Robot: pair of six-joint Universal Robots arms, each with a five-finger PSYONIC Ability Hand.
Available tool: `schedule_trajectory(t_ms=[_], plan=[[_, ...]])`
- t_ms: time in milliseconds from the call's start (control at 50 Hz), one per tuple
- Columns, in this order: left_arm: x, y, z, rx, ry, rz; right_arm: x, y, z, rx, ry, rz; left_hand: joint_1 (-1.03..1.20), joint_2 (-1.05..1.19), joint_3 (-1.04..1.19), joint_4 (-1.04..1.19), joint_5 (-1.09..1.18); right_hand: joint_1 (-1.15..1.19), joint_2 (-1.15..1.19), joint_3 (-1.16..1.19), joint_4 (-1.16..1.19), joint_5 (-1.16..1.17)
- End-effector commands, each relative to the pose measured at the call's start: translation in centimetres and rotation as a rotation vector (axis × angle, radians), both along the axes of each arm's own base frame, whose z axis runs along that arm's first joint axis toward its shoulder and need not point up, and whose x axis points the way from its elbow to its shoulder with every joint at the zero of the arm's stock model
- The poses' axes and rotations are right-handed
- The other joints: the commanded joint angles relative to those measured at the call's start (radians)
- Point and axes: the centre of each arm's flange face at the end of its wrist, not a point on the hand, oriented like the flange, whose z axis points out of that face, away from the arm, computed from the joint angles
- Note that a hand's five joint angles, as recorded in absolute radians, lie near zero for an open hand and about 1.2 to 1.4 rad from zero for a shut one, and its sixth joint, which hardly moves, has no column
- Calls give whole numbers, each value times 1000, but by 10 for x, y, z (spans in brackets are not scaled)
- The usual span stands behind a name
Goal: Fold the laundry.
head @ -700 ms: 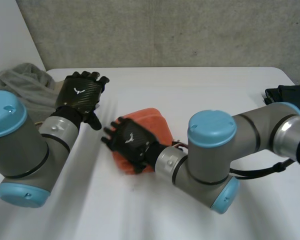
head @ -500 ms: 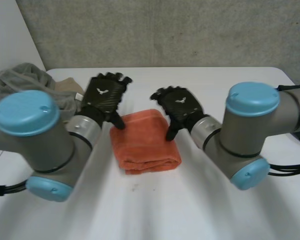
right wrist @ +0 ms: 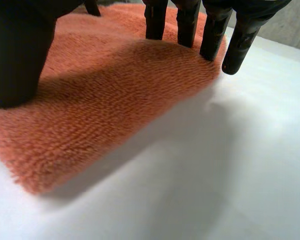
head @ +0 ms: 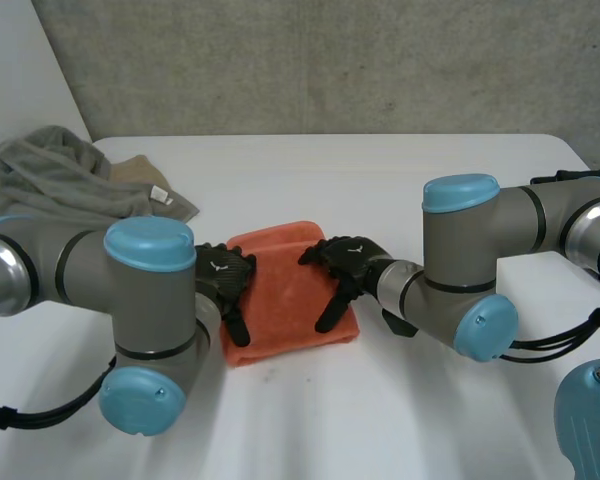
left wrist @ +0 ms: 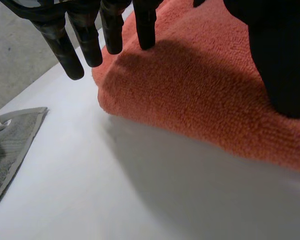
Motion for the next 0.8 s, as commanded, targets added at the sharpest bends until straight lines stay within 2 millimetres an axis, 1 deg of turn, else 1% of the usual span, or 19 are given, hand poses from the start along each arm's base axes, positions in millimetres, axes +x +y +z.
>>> schedule_trajectory(t_ms=[20, 40, 60, 80, 120, 140, 180, 200, 220, 240, 280, 360, 400, 420, 460, 500, 580, 800], plan=[[-11, -3, 20, -40, 54, -97, -8, 3, 38, -199, 90, 4, 12, 26, 15, 25, 22, -10, -45, -22, -56, -65], [-13, -3, 29, -57, 73, -111, -8, 4, 43, -212, 83, 3, 9, 23, 12, 22, 19, -12, -47, -23, -58, -66], [-14, -3, 38, -74, 93, -125, -10, 5, 56, -256, 54, -7, 6, 20, 9, 19, 16, -12, -47, -23, -58, -66], [-16, -3, 57, -114, 130, -151, -11, 6, 61, -276, 41, -12, 3, 17, 6, 16, 13, -12, -47, -23, -58, -66], [-17, -1, 75, -152, 161, -180, -11, 8, 69, -326, 13, -17, 0, 14, 3, 13, 10, -12, -47, -23, -58, -66], [-18, 0, 89, -180, 191, -201, -13, 14, 72, -367, -9, -17, -5, 8, -3, 8, 4, -12, -47, -23, -58, -66], [-19, 1, 106, -210, 227, -226, -15, 19, 73, -410, -24, -16, -5, 8, -3, 7, 4, -12, -47, -23, -58, -66], [-20, 1, 113, -220, 242, -234, -16, 27, 71, -441, -40, -15, -5, 8, -3, 7, 4, -12, -47, -23, -58, -66], [-19, 2, 125, -230, 272, -250, -16, 31, 71, -455, -50, -12, -5, 8, -3, 7, 4, -12, -47, -23, -58, -66], [-18, 3, 132, -230, 287, -260, -16, 36, 70, -467, -60, -5, -5, 8, -3, 7, 4, -12, -47, -23, -58, -66], [-12, 4, 143, -205, 314, -269, -15, 51, 63, -475, -73, 16, -5, 8, -3, 7, 4, -12, -47, -23, -58, -66], [-3, 4, 153, -146, 342, -290, -15, 73, 42, -433, -41, 59, -5, 8, -3, 7, 4, -12, -47, -23, -58, -66], [-2, 6, 154, -126, 352, -303, -15, 80, 34, -425, -27, 74, -3, 11, 0, 10, 7, -12, -47, -23, -58, -66], [-2, 7, 155, -120, 356, -309, -15, 84, 24, -411, -5, 89, -3, 11, 0, 10, 7, -12, -47, -23, -58, -66], [-1, 7, 157, -123, 365, -312, -15, 85, 14, -404, 16, 104, -3, 11, 0, 10, 7, -12, -47, -23, -58, -66], [0, 6, 159, -127, 368, -309, -13, 83, 5, -414, 38, 111, -3, 11, 0, 10, 7, -12, -47, -23, -58, -66], [0, 6, 160, -128, 370, -308, -7, 76, -4, -443, 46, 118, 0, 14, 3, 13, 10, -12, -47, -23, -58, -66], [0, 6, 157, -119, 366, -306, 11, 61, -16, -486, 39, 124, 0, 14, 3, 13, 10, -12, -47, -23, -58, -66]])
